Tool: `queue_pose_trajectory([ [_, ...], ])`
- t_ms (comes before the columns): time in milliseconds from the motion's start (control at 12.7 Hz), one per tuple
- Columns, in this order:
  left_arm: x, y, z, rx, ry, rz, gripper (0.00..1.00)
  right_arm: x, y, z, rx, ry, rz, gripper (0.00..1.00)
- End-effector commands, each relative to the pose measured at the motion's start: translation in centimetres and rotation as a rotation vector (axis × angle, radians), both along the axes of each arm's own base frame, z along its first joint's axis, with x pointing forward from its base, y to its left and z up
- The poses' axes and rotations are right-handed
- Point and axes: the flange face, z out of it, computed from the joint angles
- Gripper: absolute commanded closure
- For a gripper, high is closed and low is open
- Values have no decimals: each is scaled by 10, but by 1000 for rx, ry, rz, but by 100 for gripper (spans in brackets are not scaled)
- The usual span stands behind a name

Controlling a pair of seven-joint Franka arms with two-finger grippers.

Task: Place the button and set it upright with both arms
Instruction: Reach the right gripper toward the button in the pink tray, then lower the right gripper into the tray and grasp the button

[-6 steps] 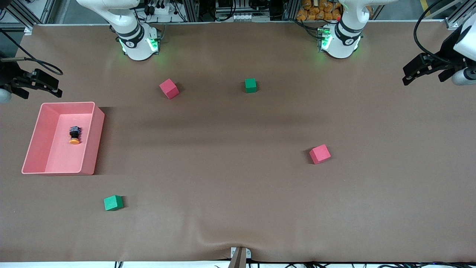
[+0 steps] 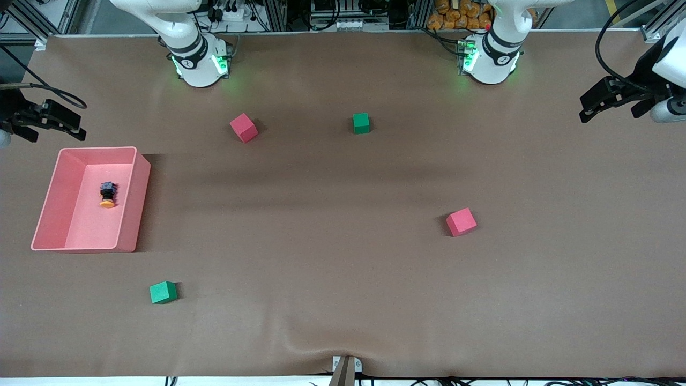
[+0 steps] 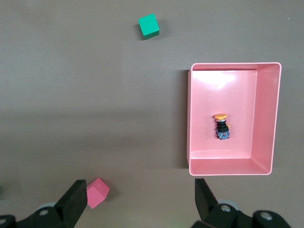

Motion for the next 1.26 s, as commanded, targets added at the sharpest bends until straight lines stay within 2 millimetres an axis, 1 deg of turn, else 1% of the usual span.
queue_pose_trajectory([
  [0, 0, -2, 3, -7, 6, -10, 0, 5, -7, -8, -8, 14, 2, 0],
  [79, 0, -2, 3, -9, 6, -10, 0, 10, -17, -17, -6, 27, -16, 0],
  [237, 0, -2, 1, -11, 13, -29, 0, 24, -42, -46, -3, 67, -56, 0],
  [395, 0, -3, 0, -11, 14, -32, 0, 37, -80, -86, 5, 118, -118, 0],
  [553, 0, -5, -1, -11, 16, -36, 0, 49, -90, -118, -1, 144, -110, 0],
  [632, 0, -5, -2, -10, 18, -41, 0, 51, -108, -132, 2, 124, -97, 0],
  [711, 0, -4, -2, -11, 19, -44, 0, 52, -122, -146, 6, 97, -32, 0],
  [791, 1, -5, -3, -11, 21, -46, 0, 48, -130, -169, 11, 100, -4, 0],
  [870, 2, -4, -5, -11, 24, -43, 0, 41, -151, -193, 10, 83, -23, 0],
  [949, 2, -5, -5, -11, 24, -46, 0, 33, -163, -214, 15, 76, 8, 0],
  [1028, 3, -4, -7, -12, 27, -43, 0, 27, -167, -231, 17, 78, 13, 0],
  [1107, 2, -4, -7, -14, 27, -43, 0, 23, -173, -243, 15, 68, 12, 0],
  [1186, 3, -4, -8, -14, 29, -44, 0, 24, -184, -259, 12, 59, 7, 0],
])
